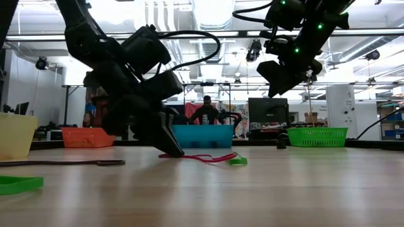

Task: Sort rubber bands into baskets
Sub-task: Put the red rubber band into the yellow bin

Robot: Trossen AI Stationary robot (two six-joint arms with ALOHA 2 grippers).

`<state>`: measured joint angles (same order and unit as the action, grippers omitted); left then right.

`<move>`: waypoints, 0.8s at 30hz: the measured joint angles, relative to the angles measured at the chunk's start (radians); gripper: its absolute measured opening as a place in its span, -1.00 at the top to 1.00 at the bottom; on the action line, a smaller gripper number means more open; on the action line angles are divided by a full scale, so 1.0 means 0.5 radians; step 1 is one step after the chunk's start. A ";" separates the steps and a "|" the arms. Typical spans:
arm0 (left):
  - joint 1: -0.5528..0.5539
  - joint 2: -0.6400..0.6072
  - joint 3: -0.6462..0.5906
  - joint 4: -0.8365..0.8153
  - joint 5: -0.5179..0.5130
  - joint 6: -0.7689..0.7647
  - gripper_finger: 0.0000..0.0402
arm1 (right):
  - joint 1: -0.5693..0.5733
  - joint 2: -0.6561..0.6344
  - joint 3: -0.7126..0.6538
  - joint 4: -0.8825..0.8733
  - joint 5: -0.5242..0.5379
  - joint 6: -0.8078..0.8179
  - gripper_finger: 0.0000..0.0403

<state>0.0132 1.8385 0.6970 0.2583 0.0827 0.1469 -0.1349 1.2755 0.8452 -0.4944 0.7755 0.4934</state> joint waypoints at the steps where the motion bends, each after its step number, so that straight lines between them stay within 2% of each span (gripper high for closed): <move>1: 0.002 -0.001 -0.004 0.012 0.024 0.002 0.96 | 0.000 0.000 0.000 0.000 -0.002 0.000 0.09; 5: 0.012 -0.029 -0.018 0.099 0.179 -0.004 0.99 | 0.000 0.000 -0.001 0.000 -0.003 0.000 0.09; 24: 0.004 -0.459 -0.019 0.234 0.554 0.003 1.00 | 0.021 0.000 -0.054 0.014 -0.042 0.005 0.09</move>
<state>0.0151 1.6089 0.6876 0.3752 0.3595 0.1482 -0.1242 1.2755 0.8180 -0.4874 0.7544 0.4961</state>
